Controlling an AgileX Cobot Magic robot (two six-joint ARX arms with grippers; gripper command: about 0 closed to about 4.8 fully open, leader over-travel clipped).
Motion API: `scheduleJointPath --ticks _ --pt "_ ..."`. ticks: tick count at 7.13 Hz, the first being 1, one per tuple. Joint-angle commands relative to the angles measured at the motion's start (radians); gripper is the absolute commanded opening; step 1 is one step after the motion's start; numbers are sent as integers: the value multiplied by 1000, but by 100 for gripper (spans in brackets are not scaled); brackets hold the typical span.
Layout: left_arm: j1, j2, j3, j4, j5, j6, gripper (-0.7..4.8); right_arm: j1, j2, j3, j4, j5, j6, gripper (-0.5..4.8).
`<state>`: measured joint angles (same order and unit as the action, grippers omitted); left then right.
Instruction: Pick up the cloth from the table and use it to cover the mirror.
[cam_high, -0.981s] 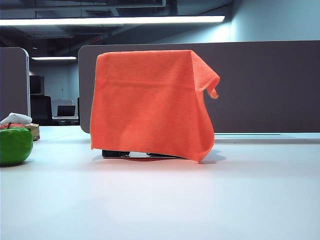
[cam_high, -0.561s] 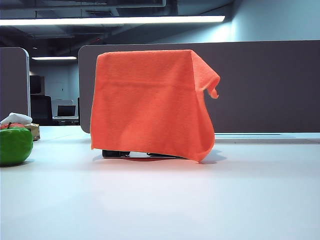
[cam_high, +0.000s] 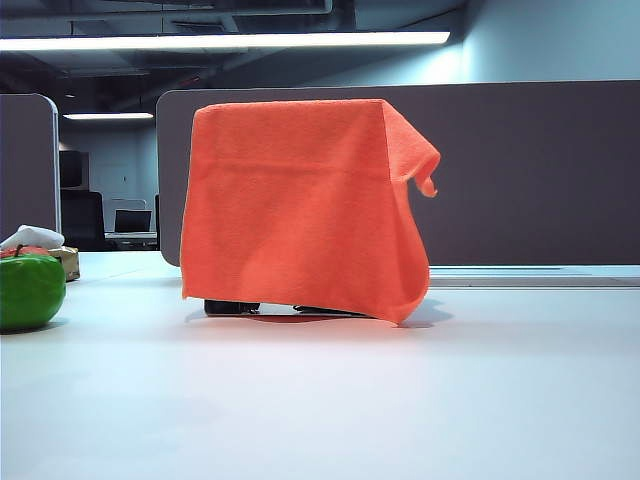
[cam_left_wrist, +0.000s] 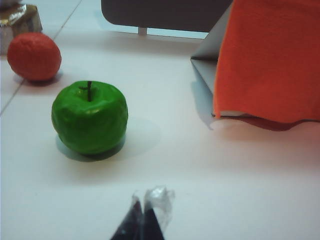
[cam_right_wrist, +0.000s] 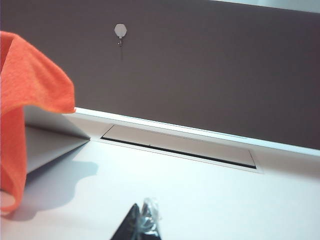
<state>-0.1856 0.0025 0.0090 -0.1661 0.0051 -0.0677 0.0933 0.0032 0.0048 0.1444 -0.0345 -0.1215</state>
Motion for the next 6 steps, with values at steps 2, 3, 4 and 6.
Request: scheduleJointPath --ticks 2,3,4,6 --pt "157 1 2 9 22 56 -5 -158 3 -6 2 -76 18 0" --pt "157 1 2 9 21 56 -5 -158 3 -6 2 -76 18 0" --pt "157 1 2 9 21 56 -5 -158 3 -6 2 -76 18 0" --pt "157 1 2 9 22 56 -5 -158 3 -6 2 -76 18 0"
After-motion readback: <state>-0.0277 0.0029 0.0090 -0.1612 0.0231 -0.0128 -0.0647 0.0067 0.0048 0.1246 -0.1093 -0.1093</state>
